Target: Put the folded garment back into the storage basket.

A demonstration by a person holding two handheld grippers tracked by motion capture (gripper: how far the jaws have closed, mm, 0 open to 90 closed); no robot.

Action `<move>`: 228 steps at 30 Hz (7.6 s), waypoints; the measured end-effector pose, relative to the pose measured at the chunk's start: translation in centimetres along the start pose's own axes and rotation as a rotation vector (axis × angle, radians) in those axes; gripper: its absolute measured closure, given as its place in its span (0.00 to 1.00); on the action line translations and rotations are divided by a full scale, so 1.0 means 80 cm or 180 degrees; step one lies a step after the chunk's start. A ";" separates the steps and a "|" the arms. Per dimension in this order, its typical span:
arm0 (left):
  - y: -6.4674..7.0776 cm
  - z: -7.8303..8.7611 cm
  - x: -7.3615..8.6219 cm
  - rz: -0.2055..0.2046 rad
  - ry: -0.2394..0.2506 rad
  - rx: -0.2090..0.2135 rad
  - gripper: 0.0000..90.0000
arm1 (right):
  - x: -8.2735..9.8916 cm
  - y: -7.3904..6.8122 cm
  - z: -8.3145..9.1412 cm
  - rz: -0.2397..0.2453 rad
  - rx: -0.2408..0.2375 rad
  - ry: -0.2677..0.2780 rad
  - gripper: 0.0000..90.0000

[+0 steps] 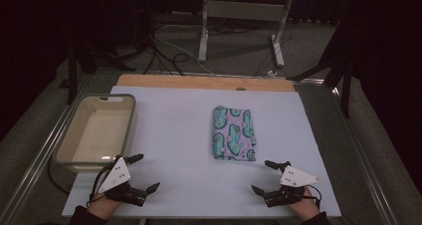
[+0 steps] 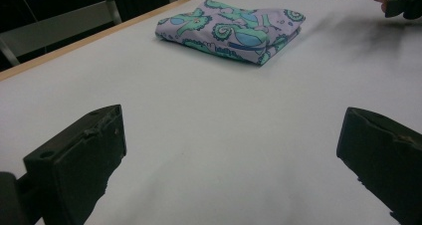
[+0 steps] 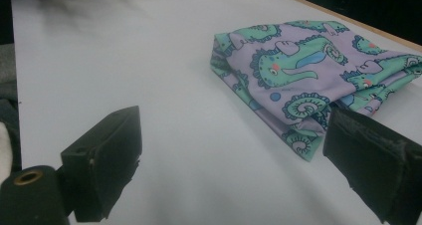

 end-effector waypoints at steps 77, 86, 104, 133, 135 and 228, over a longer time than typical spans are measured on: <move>0.014 -0.006 -0.071 -0.0030 -0.0056 0.0552 0.00 | -0.090 0.001 0.047 0.0174 0.0022 0.0131 0.10; 0.014 -0.014 -0.088 -0.0035 -0.0063 0.0583 0.00 | -0.106 0.010 0.049 0.0169 0.0064 0.0195 0.10; 0.001 -0.039 -0.133 -0.0030 -0.0090 0.0574 0.00 | -0.136 0.040 0.034 0.0151 0.0231 0.0180 0.10; -0.018 -0.153 -0.151 0.0213 -0.0266 0.0404 0.00 | -0.118 0.108 -0.041 -0.0333 0.0569 0.0014 0.10; -0.018 -0.160 -0.150 0.0228 -0.0284 0.0399 0.00 | -0.114 0.113 -0.045 -0.0380 0.0579 0.0017 0.10; -0.004 -0.323 -0.058 0.1737 -0.1237 0.0648 0.55 | -0.002 0.135 -0.141 -0.1436 0.0466 -0.1135 0.51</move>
Point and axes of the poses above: each handheld gripper's, and its own axes: z roughly backward along the jaws, x roughly out of its underside, y roughly to its right, the point moved 7 cm from there along -z, roughly forward along the jaws, and after that the axes turned 2 degrees about y, right-handed, at the moved point
